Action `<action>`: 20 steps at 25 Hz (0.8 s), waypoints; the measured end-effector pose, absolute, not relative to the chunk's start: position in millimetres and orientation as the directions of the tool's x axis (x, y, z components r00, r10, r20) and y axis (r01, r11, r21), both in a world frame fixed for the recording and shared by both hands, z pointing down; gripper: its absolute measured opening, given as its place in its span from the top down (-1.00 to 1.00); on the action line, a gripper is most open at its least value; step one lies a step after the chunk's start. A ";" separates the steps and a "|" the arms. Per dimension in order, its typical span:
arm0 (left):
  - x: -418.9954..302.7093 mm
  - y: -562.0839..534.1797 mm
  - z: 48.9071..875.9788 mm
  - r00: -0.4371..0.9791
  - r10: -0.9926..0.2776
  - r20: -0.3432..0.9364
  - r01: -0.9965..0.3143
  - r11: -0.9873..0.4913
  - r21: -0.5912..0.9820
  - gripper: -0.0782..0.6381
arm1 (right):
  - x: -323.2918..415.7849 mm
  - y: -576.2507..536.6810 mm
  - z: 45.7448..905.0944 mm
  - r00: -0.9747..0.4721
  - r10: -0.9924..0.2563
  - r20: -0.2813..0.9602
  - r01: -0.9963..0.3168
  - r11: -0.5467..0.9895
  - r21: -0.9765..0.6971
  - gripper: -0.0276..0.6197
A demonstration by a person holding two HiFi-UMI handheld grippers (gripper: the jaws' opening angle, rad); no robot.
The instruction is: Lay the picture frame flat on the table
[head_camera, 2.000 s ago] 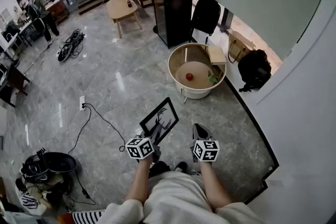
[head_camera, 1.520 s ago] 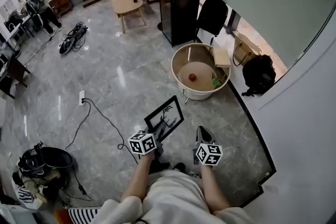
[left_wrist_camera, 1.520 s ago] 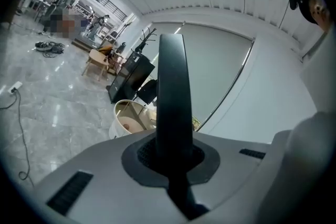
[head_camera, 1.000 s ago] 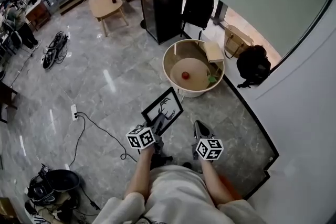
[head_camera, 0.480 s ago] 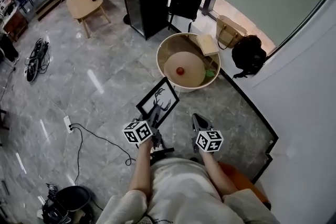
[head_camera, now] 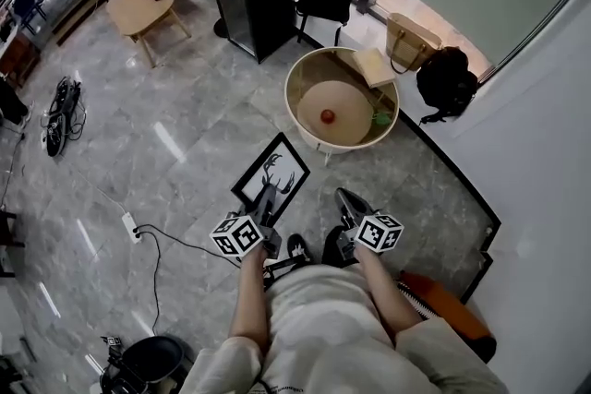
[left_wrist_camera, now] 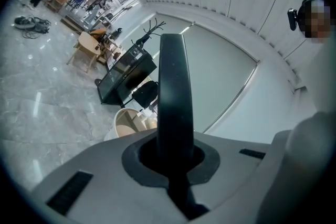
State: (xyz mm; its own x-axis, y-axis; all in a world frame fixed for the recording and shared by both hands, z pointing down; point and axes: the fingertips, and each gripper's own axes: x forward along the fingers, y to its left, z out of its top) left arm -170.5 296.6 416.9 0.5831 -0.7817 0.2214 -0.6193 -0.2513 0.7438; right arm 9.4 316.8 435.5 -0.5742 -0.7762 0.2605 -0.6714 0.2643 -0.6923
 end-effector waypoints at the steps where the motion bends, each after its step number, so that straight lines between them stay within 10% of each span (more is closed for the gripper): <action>1: -174.4 293.7 418.9 0.578 -0.786 0.220 -0.617 -0.245 0.748 0.71 | 3.6 313.8 433.6 -0.597 -0.768 0.233 -0.633 0.272 -0.725 0.81; 20: -205.4 115.8 441.7 0.539 -0.799 0.267 -0.644 -0.187 0.742 0.71 | -52.0 106.1 425.4 -0.673 -0.676 0.300 -0.695 0.440 -0.569 0.81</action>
State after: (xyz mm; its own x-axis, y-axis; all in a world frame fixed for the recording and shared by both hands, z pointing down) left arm -205.4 115.8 441.7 0.5394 -0.7987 0.2668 -0.6442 -0.1873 0.7416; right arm -52.0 106.1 425.4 -0.6733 -0.6758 0.3001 -0.6950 0.4397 -0.5690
